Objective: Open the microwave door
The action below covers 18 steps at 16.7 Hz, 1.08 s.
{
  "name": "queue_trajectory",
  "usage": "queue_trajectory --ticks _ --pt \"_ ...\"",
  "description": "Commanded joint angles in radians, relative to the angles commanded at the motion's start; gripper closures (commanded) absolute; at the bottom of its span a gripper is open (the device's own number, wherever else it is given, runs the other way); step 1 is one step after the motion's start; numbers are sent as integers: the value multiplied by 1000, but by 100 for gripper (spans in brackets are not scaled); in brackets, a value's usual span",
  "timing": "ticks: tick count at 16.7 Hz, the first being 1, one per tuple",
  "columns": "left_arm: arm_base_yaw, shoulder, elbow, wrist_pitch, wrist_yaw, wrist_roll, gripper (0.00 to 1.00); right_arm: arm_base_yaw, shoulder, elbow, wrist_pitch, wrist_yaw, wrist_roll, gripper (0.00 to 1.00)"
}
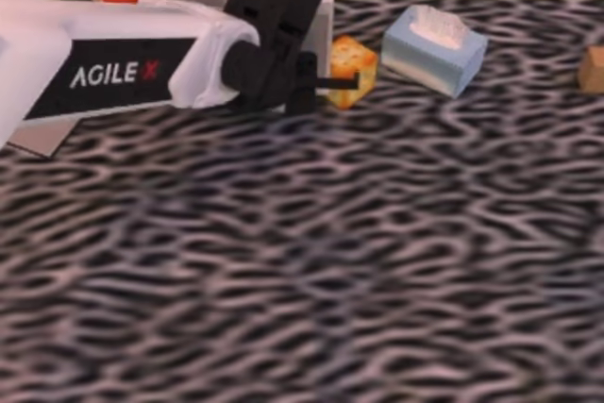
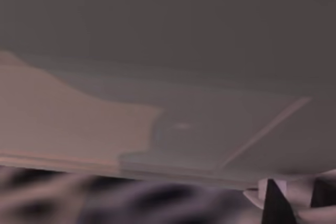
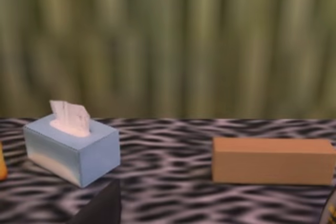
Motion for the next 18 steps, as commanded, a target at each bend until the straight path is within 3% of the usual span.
queue_trajectory --ticks 5,18 --pt "13 -31 -46 28 26 41 100 0 0 0 0 0 0 0" --pt "14 -31 -47 29 27 42 100 0 0 0 0 0 0 0"
